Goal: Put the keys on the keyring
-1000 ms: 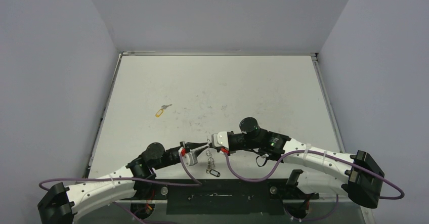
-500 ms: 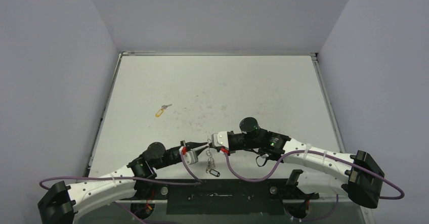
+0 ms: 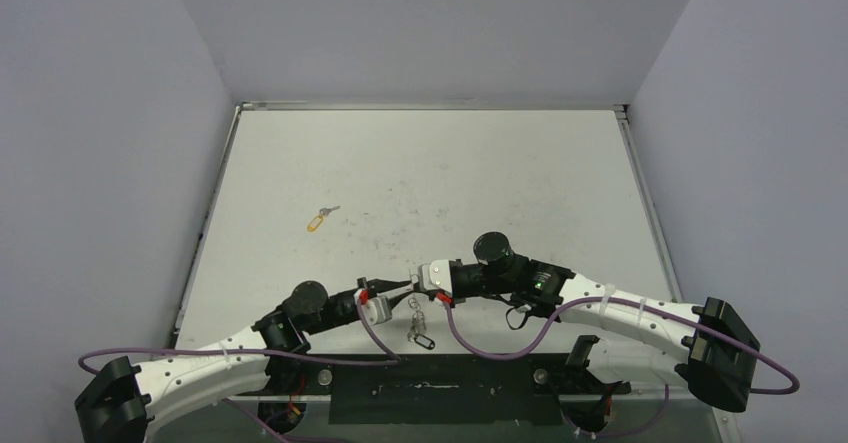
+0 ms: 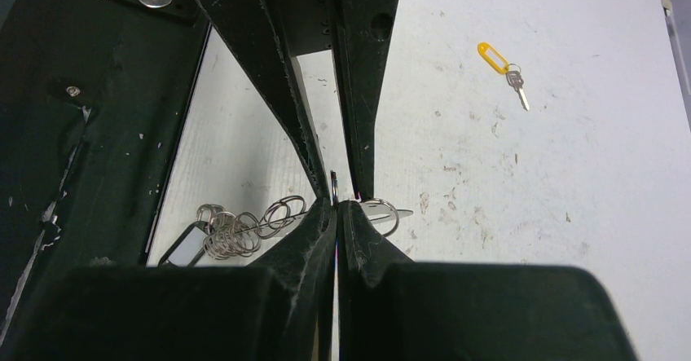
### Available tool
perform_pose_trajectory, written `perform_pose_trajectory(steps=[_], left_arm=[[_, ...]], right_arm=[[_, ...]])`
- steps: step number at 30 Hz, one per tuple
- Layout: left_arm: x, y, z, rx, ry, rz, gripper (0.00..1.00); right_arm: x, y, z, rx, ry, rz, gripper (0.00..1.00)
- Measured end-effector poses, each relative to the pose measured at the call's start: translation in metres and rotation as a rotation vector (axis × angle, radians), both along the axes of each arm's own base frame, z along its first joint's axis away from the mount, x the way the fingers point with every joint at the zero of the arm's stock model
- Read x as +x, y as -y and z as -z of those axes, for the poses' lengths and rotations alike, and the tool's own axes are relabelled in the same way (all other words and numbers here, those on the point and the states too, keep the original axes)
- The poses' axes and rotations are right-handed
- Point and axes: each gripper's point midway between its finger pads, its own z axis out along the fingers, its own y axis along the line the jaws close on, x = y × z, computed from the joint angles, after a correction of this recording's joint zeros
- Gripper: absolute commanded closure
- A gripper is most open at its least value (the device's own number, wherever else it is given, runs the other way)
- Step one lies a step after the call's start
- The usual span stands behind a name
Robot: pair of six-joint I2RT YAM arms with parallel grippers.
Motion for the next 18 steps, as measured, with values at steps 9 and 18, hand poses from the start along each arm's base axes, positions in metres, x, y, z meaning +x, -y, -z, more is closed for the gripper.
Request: perform_pose_trajectory(steps=[9, 18], left_arm=[[-0.0009, 0.0016, 0.001, -0.002, -0.011, 0.006, 1.0], [-0.0002, 0.0025, 0.0014, 0.016, -0.017, 0.006, 1.0]], right_arm=[[0.0006, 0.0002, 0.0003, -0.001, 0.001, 0.003, 1.0], [0.0003, 0.0008, -0.0045, 0.019, 0.01, 0.006, 0.33]])
